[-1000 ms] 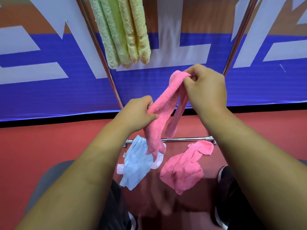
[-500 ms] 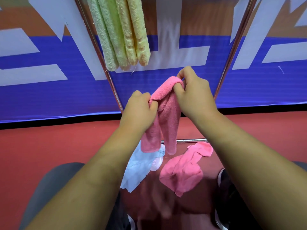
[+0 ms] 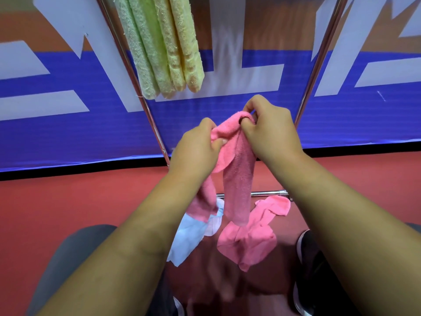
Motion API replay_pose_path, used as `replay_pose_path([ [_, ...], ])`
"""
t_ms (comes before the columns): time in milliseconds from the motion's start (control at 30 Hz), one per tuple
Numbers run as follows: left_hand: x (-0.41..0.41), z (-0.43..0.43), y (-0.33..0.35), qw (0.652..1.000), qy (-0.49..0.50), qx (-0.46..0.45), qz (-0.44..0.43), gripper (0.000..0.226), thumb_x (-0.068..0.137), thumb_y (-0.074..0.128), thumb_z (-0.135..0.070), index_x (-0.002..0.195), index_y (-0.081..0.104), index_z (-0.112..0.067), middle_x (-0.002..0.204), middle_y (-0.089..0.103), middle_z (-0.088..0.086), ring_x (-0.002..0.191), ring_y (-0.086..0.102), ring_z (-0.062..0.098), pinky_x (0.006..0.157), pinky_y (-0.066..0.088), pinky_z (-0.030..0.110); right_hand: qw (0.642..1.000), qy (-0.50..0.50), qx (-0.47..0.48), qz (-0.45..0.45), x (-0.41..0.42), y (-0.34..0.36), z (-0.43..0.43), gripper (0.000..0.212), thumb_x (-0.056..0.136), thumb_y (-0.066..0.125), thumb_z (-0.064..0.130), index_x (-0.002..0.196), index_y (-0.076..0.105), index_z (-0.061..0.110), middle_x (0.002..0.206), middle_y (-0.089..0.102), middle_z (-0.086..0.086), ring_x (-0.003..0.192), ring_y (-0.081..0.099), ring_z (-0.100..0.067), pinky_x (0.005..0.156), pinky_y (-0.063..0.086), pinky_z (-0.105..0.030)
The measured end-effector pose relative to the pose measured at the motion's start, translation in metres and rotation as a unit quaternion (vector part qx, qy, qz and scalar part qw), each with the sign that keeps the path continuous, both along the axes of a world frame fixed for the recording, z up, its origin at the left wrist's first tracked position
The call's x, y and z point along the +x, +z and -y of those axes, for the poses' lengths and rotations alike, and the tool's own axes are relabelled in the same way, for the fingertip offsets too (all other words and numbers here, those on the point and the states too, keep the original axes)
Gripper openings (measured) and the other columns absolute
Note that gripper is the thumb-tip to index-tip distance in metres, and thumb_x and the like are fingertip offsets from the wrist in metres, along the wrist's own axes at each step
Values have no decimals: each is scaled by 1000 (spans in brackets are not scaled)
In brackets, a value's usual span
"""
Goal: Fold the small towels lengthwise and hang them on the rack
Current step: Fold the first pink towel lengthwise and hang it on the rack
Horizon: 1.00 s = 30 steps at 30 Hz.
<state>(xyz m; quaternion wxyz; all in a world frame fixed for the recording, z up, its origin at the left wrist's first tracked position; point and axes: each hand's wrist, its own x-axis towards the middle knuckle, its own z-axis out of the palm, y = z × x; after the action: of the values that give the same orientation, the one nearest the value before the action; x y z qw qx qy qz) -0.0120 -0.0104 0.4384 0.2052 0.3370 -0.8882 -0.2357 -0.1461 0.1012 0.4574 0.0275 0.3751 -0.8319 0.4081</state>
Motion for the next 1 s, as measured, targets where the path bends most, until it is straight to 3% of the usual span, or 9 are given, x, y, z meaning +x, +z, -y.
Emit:
replay_pose_path([
  [67,2,1,7,996,35,-64,43,21,98,64,-44,106,56,-26,96,68,0,92,59,32,72,48,42,1000,0,9,-6,-2,3,-3,11,97,60,22,106,66,24,88,66,0,87,62,-27,64,50,-39],
  [233,8,4,22,979,67,-171,85,10,100,53,-24,109,52,-18,90,59,4,78,48,35,65,41,41,996,44,58,-47,3,4,-9,13,96,64,21,108,64,24,93,69,-2,94,60,-29,70,50,-41],
  [333,15,3,34,975,69,-187,100,10,101,53,-21,110,48,-17,91,55,4,76,52,37,63,43,43,990,64,108,-61,8,6,-10,15,96,63,20,110,61,25,95,65,0,95,59,-30,71,45,-40],
  [500,26,6,62,966,59,-224,117,11,103,51,-16,113,49,-18,97,55,4,87,67,42,61,39,43,973,91,183,-111,16,37,-2,17,95,59,18,112,63,20,105,61,-4,96,62,-35,80,56,-48],
  [600,33,14,89,956,66,-258,127,23,103,51,-11,125,53,-19,116,62,8,98,70,43,64,40,45,960,72,211,-168,13,63,0,4,98,60,12,101,59,13,104,52,-7,82,56,-36,69,50,-44],
  [667,36,17,107,952,65,-271,128,25,101,51,-8,123,54,-20,119,63,8,99,71,44,66,40,45,957,51,225,-175,11,81,1,5,97,58,9,93,56,13,101,54,-8,78,54,-35,65,43,-40],
  [867,35,17,158,969,80,-220,82,17,96,60,-12,112,62,-18,98,58,4,92,64,36,66,43,42,973,22,159,-164,18,131,1,10,100,58,22,92,65,19,90,61,-3,80,60,-31,59,41,-35],
  [1000,33,17,186,989,57,-136,24,18,88,61,-4,103,69,-9,101,62,13,94,63,38,68,41,38,988,27,108,-111,18,159,3,17,98,56,20,81,56,20,84,63,-4,77,58,-31,62,41,-34],
])
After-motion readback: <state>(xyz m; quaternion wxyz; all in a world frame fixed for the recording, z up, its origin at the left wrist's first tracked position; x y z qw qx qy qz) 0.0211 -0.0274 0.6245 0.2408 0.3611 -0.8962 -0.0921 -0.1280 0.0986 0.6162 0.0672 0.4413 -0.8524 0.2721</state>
